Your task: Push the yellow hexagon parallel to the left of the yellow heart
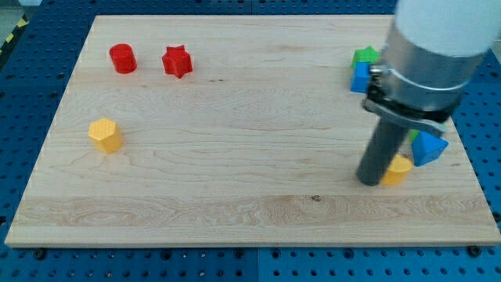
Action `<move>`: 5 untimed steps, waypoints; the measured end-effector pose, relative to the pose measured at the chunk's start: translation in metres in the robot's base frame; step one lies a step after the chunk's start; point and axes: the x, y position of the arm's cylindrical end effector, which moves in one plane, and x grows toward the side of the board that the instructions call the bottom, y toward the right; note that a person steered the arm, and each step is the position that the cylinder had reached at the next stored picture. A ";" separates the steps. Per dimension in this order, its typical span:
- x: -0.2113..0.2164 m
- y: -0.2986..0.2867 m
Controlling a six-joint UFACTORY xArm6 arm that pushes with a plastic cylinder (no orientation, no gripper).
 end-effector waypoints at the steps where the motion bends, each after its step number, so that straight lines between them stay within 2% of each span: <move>1: 0.000 0.036; 2: 0.014 0.043; 3: 0.026 -0.001; 4: -0.004 -0.060; 5: -0.053 -0.136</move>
